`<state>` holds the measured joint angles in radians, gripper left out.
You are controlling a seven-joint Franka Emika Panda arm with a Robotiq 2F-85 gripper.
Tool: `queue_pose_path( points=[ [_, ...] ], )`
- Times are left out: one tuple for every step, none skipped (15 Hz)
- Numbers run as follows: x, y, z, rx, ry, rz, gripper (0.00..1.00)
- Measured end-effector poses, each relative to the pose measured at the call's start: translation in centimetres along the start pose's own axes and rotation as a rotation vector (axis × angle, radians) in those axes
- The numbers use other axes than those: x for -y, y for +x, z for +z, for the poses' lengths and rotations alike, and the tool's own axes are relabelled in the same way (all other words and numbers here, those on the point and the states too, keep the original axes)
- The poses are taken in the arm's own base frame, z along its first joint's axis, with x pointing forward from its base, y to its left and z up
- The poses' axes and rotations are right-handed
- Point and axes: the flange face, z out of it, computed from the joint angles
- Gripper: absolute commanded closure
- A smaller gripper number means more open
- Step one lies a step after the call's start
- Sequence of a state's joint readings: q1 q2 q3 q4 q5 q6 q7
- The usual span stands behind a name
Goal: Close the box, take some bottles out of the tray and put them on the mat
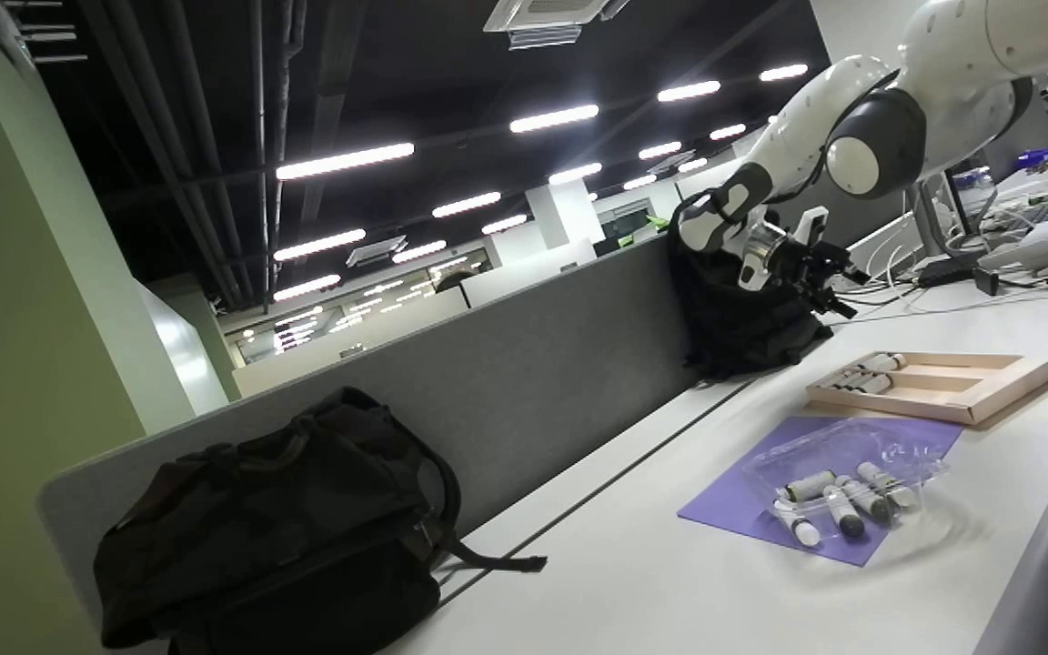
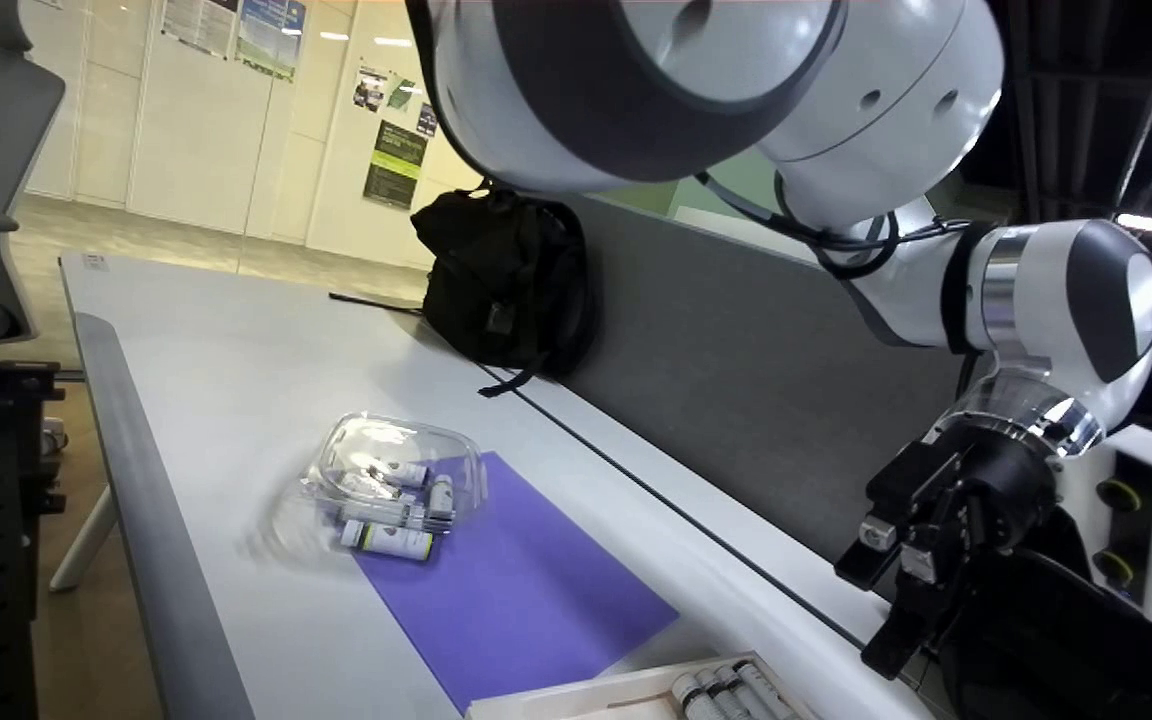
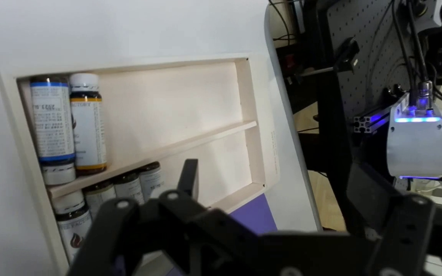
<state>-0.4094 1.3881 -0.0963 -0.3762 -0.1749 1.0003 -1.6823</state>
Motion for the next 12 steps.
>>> queue_pose_path(
  points=[
    [-0.7, 0.6, 0.5, -0.001, -0.008, -0.011, 0.0],
    [-1.4, 1.3, 1.0, -0.004, -0.017, -0.024, 0.0],
    [-2.1, 2.0, 1.5, -0.008, -0.028, -0.035, 0.0],
    [-2.8, 2.5, 2.0, -0.013, -0.039, -0.044, 0.0],
    [-3.4, 3.0, 2.4, -0.019, -0.054, -0.053, 0.0],
    [-4.0, 3.4, 2.7, -0.025, -0.073, -0.059, 0.0],
    [-4.6, 3.7, 2.9, -0.032, -0.094, -0.064, 0.0],
    [-5.1, 3.8, 3.0, -0.036, -0.119, -0.068, 0.0],
    [-5.5, 4.0, 3.0, -0.04, -0.144, -0.071, 0.0],
    [-5.8, 4.1, 2.8, -0.046, -0.167, -0.074, 0.0],
    [-6.0, 4.2, 2.7, -0.052, -0.186, -0.077, 0.0],
    [-6.1, 4.3, 2.5, -0.057, -0.201, -0.08, 0.0]
  ],
)
